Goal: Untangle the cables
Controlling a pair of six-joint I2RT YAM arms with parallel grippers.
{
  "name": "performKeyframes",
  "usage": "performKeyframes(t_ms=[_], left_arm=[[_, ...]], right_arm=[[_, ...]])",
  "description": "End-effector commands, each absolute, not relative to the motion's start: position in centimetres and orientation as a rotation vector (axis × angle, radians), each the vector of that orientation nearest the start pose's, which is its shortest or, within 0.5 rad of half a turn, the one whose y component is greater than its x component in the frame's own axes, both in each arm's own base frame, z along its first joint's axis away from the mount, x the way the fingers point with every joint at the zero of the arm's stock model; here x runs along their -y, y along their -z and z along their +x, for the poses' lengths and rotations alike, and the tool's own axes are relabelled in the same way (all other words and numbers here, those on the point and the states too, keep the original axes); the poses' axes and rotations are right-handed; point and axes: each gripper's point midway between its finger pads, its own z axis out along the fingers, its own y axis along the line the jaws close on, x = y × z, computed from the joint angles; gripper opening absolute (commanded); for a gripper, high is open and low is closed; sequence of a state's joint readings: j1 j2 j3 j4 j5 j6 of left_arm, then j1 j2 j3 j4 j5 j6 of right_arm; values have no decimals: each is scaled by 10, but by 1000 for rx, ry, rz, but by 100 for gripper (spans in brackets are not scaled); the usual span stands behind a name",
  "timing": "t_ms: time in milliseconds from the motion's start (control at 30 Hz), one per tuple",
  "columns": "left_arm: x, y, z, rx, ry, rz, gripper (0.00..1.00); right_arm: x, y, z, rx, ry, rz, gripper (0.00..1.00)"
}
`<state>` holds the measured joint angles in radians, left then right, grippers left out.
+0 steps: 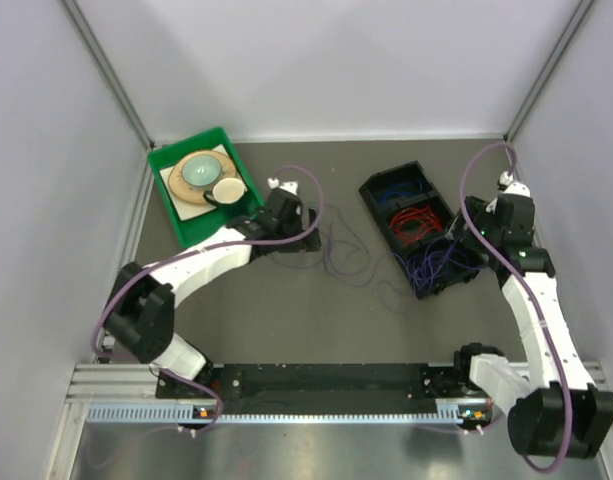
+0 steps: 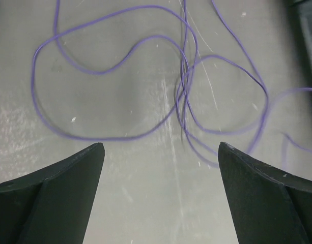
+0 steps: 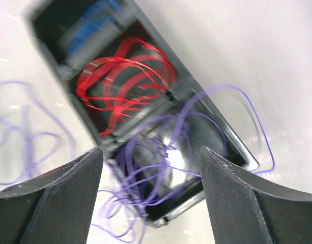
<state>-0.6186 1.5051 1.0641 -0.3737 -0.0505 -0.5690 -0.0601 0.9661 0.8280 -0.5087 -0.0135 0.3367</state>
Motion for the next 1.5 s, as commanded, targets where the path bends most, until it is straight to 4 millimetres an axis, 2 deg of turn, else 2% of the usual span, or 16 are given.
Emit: performKeyframes(t_ms=[0, 133, 200, 333, 500, 700, 800, 833, 900, 1033, 1067, 1167, 1267, 1300, 1367, 1467], left_arm=[[244, -118, 346, -2355, 238, 2, 99], [286, -107, 364, -2341, 167, 86, 99], [297, -94, 358, -2385, 84, 125, 99], [316, -65, 371, -2410, -27, 100, 99], [324, -47, 373, -2416, -55, 52, 87], [316, -33, 367, -2434, -48, 22, 83], [316, -24, 364, -2468, 6, 4, 67], [316, -21, 362, -2475, 20, -2, 54], [314, -18, 362, -2487, 58, -20, 45], [303, -12, 362, -2510, 57, -45, 13], [299, -12, 364, -2514, 52, -49, 0], [297, -23, 366, -2504, 42, -25, 0], [304, -61, 367, -2466, 117, 33, 0], [309, -86, 367, -2429, 173, 46, 0], [325, -113, 358, -2404, 295, 136, 0], [354, -182, 344, -2297, 535, 225, 0]], right_arm=[[-10, -238, 299, -2039, -200, 355, 75], [-14, -249, 291, -2017, -216, 340, 76], [-14, -252, 289, -2010, -215, 335, 76], [-15, -255, 286, -2006, -222, 330, 77], [-14, -258, 282, -2008, -212, 319, 77], [-15, -258, 282, -2010, -210, 305, 78], [-17, -254, 284, -2020, -222, 299, 78], [-18, -254, 286, -2021, -229, 297, 78], [-18, -253, 287, -2025, -233, 297, 78], [-18, -252, 287, -2025, -232, 296, 78], [-19, -251, 287, -2025, -233, 295, 78], [-19, -251, 287, -2026, -236, 296, 78], [-16, -257, 285, -2009, -220, 303, 78], [-15, -260, 285, -2000, -212, 305, 78], [-12, -266, 283, -1982, -198, 311, 78], [-7, -275, 281, -1958, -169, 323, 78]])
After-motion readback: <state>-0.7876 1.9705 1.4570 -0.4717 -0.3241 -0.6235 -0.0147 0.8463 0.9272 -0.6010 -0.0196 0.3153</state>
